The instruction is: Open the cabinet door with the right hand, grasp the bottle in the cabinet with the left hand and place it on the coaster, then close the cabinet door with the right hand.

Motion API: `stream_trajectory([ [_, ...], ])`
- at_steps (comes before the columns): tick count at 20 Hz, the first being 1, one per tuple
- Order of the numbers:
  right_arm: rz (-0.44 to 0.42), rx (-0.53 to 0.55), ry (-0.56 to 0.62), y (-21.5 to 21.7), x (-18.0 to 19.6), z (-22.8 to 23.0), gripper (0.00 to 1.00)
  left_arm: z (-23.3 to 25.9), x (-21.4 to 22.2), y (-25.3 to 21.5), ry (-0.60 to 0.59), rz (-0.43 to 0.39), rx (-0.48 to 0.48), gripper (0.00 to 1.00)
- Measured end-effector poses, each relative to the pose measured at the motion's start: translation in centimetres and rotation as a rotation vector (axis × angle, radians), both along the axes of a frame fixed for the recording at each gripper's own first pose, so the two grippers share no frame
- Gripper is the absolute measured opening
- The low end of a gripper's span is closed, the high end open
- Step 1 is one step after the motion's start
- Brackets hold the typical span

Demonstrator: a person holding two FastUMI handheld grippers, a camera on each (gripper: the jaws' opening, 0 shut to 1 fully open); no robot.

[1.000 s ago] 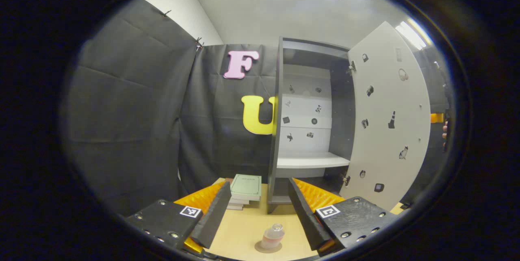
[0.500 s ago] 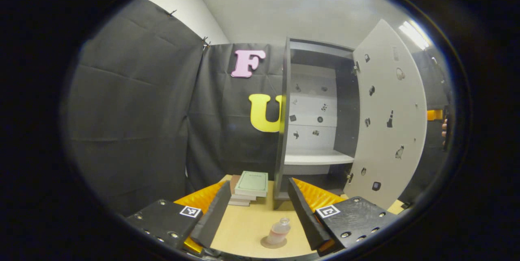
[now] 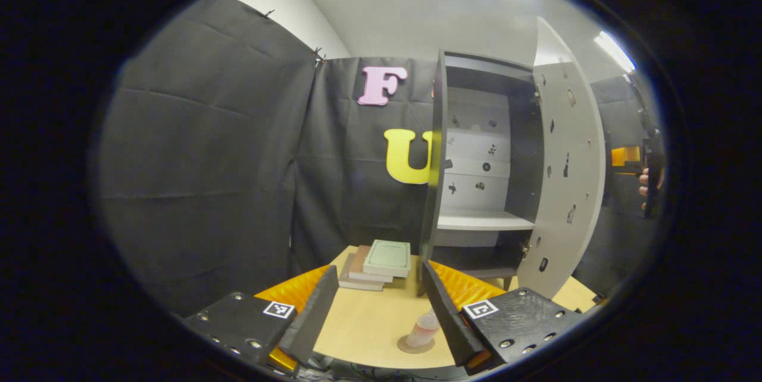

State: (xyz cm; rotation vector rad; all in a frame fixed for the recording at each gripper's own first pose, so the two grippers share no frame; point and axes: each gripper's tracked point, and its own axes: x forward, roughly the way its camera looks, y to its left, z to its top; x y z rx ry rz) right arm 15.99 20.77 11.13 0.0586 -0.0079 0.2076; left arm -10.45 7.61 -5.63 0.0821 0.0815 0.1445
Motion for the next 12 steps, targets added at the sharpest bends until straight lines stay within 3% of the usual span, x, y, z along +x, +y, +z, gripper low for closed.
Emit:
stream_trajectory([
  [12, 0.223, -0.025, 0.019, 14.6, 3.2, -0.5, 0.96, -0.6, -1.0, 3.9, 0.036, 0.051, -0.021, 0.84],
])
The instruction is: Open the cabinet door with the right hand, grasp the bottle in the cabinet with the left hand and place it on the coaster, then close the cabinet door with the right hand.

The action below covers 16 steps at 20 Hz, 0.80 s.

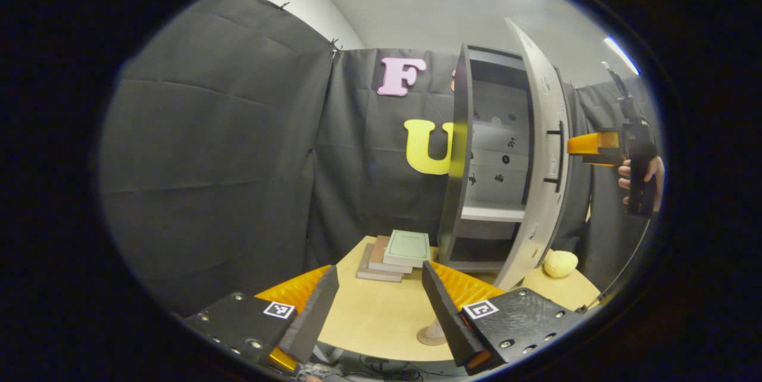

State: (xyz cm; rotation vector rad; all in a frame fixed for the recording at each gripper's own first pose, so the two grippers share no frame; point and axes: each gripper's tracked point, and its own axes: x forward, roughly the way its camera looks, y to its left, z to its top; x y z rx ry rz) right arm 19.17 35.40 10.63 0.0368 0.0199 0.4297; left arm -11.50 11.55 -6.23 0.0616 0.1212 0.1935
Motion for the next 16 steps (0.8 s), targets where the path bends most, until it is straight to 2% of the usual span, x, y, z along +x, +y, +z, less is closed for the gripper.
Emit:
stream_trajectory([
  [2, -0.010, -0.007, -0.015, 0.2, 0.0, 0.5, 0.97, 0.2, -0.2, -0.5, 0.002, -0.013, 0.007, 0.84],
  [6, -0.067, -0.017, -0.002, -2.2, 0.3, 0.2, 0.97, 0.4, 1.4, -3.1, 0.006, -0.076, 0.035, 0.84],
  [9, -0.130, -0.015, 0.002, -5.5, -0.1, -0.2, 0.97, 1.5, 4.1, -5.6, -0.024, -0.137, 0.001, 0.88],
  [12, -0.207, -0.018, -0.005, -9.7, -0.7, -0.6, 0.96, 2.1, 6.0, -7.9, -0.040, -0.172, -0.020, 0.87],
  [16, -0.313, -0.015, -0.019, -15.9, -0.2, -1.4, 0.96, 3.2, 7.9, -10.6, -0.038, -0.199, 0.024, 0.87],
])
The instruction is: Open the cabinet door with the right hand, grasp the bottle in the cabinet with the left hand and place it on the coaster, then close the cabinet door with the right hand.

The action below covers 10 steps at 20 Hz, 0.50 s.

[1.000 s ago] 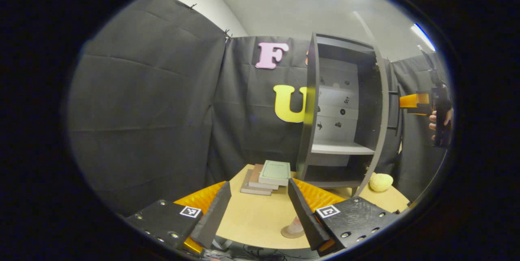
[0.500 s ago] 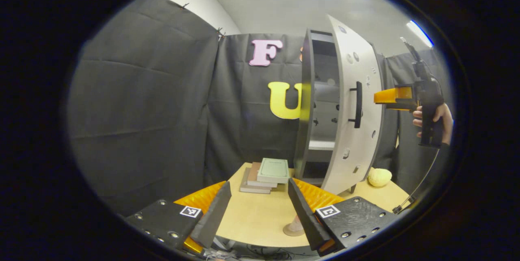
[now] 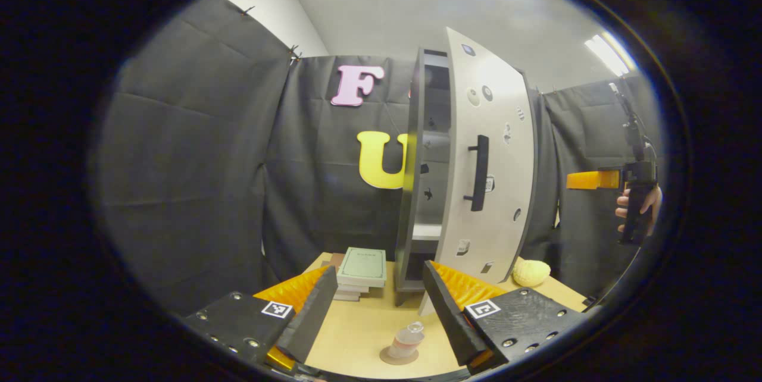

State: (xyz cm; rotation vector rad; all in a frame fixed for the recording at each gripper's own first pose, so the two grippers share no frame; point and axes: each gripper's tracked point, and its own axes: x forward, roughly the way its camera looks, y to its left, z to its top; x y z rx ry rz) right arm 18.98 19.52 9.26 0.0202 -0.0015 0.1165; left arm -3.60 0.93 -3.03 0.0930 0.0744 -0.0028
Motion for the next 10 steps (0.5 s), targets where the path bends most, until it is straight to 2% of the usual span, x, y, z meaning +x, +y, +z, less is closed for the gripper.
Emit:
stream_trajectory([
  [5, -0.084, -0.029, -0.014, -5.7, 0.2, -1.0, 0.96, 3.3, 2.5, -3.3, -0.043, -0.031, -0.035, 0.90],
  [7, -0.109, -0.028, -0.019, -7.6, 0.1, -1.4, 0.96, 4.6, 3.4, -2.9, -0.067, -0.006, -0.050, 0.87],
  [10, -0.134, -0.036, -0.011, -9.6, 0.0, -2.4, 0.96, 5.5, 4.5, -4.4, -0.096, -0.034, -0.086, 0.88],
])
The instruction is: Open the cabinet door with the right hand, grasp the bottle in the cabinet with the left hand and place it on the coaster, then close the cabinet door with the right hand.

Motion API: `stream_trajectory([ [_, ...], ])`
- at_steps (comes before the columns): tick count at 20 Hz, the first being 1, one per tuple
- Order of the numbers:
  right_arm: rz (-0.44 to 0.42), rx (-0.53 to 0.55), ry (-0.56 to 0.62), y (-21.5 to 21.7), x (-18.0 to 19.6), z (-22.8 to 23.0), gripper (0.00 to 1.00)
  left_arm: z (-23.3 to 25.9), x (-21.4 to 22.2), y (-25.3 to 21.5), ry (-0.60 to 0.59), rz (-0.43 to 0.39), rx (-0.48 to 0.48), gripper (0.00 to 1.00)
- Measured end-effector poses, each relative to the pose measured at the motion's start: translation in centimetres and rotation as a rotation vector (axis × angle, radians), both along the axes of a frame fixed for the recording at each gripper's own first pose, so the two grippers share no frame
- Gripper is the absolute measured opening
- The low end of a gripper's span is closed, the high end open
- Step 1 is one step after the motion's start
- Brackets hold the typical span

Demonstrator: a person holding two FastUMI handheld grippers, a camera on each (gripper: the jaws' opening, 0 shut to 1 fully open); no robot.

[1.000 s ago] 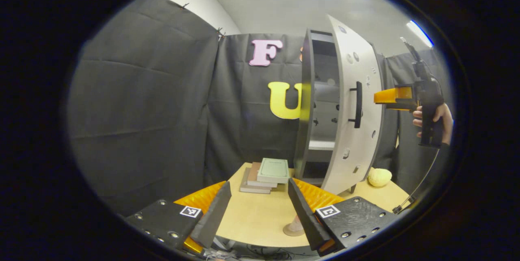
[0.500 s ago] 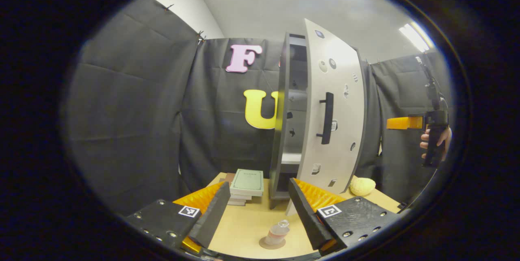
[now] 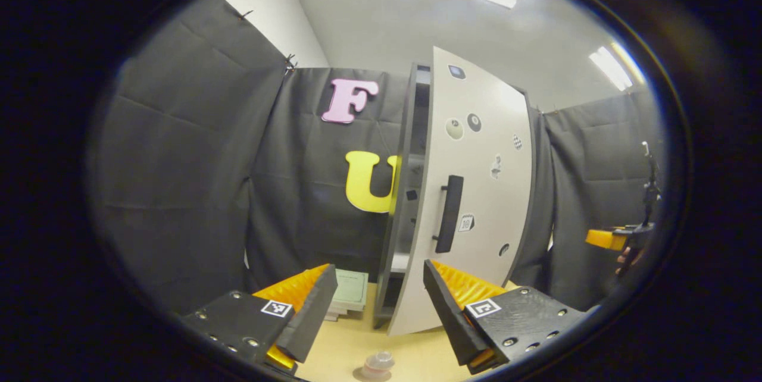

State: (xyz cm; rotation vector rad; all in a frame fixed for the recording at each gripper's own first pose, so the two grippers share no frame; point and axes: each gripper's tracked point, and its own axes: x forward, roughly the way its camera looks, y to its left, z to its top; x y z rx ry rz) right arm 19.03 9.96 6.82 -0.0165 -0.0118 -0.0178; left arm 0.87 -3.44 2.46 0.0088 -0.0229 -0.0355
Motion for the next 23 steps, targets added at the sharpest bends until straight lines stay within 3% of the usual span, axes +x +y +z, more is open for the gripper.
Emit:
stream_trajectory([
  [4, -0.004, -0.009, -0.002, -1.7, 0.0, -1.1, 0.96, -0.3, 0.3, 0.1, -0.007, 0.018, -0.001, 0.88],
  [7, 0.000, -0.001, 0.014, -2.4, -0.3, -2.2, 0.96, -1.2, 0.8, 0.9, 0.008, 0.082, 0.009, 0.90],
  [12, 0.010, 0.038, 0.051, -3.2, 0.4, -3.7, 1.00, -2.9, 1.3, -1.1, 0.043, 0.060, 0.078, 0.90],
  [15, 0.019, 0.063, 0.072, -3.2, 0.8, -4.4, 0.96, -3.8, 1.2, -2.2, 0.059, 0.033, 0.076, 0.87],
  [17, 0.020, 0.068, 0.076, -3.3, 0.9, -4.6, 0.99, -3.9, 1.1, -2.6, 0.066, 0.021, 0.068, 0.87],
  [23, -0.007, 0.072, 0.069, -3.6, 1.0, -4.6, 0.98, -3.7, -0.5, -2.5, 0.064, -0.019, 0.097, 0.87],
])
